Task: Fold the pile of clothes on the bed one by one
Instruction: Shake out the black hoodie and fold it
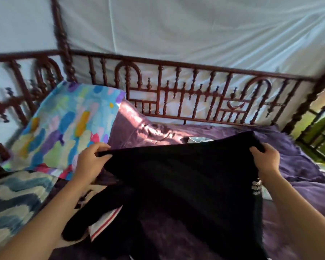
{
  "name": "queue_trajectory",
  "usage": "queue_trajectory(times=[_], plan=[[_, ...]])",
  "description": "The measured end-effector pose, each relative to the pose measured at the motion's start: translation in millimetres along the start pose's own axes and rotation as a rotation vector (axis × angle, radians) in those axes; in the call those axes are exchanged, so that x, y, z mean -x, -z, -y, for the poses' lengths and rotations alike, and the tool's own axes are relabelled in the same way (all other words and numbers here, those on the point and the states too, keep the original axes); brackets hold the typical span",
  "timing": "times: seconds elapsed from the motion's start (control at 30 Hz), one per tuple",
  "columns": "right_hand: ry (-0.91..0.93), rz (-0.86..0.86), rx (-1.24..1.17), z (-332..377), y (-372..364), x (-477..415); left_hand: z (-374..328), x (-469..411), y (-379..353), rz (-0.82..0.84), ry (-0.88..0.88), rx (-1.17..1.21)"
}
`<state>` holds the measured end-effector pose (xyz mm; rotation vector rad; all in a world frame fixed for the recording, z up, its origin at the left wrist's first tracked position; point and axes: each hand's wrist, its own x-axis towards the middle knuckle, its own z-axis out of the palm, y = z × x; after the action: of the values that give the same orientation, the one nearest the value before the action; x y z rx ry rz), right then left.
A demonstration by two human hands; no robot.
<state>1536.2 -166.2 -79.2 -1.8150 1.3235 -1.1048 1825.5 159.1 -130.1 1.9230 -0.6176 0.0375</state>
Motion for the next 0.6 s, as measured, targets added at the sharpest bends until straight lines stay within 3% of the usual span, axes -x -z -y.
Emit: queue_trajectory(times=[0.27,0.6], plan=[[0.163,-0.192,-0.156,116,65,-31,-123,-85,75,-0.188,-0.203,0.195],[0.309,-0.383,-0.356,220,121,-25,-254,-87,164,-0.563,-0.459,0.323]])
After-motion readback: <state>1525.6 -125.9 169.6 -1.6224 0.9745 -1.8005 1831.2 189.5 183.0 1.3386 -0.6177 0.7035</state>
